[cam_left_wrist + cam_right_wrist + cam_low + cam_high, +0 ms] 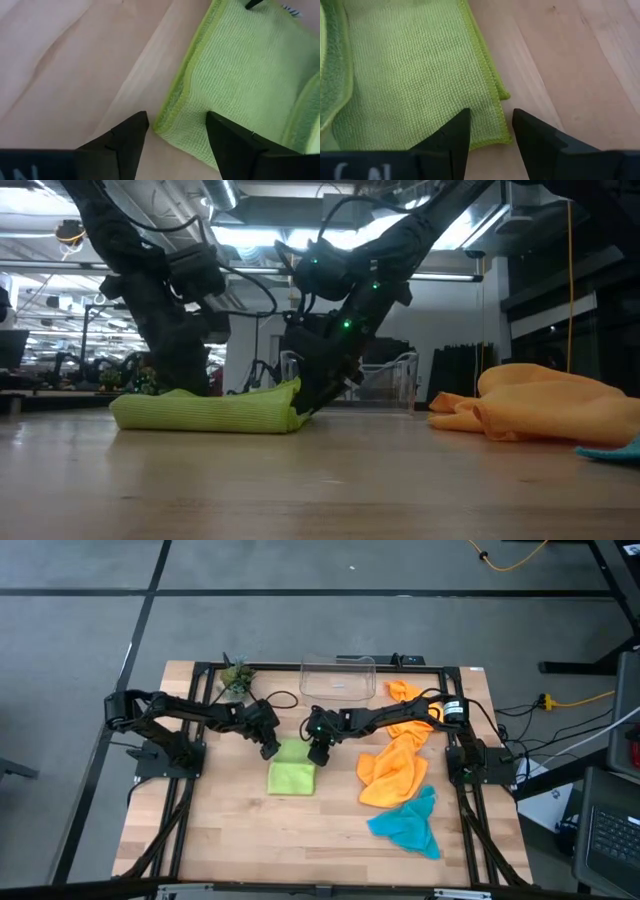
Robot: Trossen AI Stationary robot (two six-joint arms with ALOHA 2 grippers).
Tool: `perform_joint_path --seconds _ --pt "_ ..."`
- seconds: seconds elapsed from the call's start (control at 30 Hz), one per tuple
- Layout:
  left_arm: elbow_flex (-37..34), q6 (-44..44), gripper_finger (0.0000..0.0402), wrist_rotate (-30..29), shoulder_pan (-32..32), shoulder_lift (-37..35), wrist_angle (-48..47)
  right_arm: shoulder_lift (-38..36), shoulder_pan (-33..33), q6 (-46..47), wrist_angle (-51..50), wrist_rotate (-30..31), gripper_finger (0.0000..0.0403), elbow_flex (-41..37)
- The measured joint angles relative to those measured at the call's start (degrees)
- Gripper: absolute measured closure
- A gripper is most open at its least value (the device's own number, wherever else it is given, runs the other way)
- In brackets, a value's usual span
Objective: Fold microfiber towels
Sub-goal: Fold the green microfiber cloth
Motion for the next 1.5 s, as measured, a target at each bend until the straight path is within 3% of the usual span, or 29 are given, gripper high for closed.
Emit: perform_joint_path --seconds 0.37,0.47,0.6,0.67,1.13,1.5 --pt "0.0 5.3 0.0294 -6.9 -2.2 0.6 -1.4 1.5 0.5 -3.7 -0.6 3.6 0.0263 0.1" --pt "-0.1 5.5 0.0328 -8.5 -3.1 0.6 -1.4 1.6 1.1 -4.3 -0.5 6.9 0.03 0.1" --pt "-0.1 5.5 0.038 -10.0 -4.0 0.6 -1.3 1.7 1.8 -5.5 0.1 9.1 0.0381 0.1" --pt "-0.2 5.1 0.0395 -10.1 -4.3 0.3 -1.0 1.8 1.9 -5.4 0.0 9.7 0.0392 0.1" --pt "-0.5 2.7 0.0401 -16.6 -8.9 -5.8 -0.7 2.3 4.7 -9.8 -16.6 16.9 0.04 13.3" --pt "-0.4 2.6 0.0401 -19.3 -12.4 -10.2 -2.4 2.1 5.9 -9.9 -17.3 17.0 0.0402 14.9"
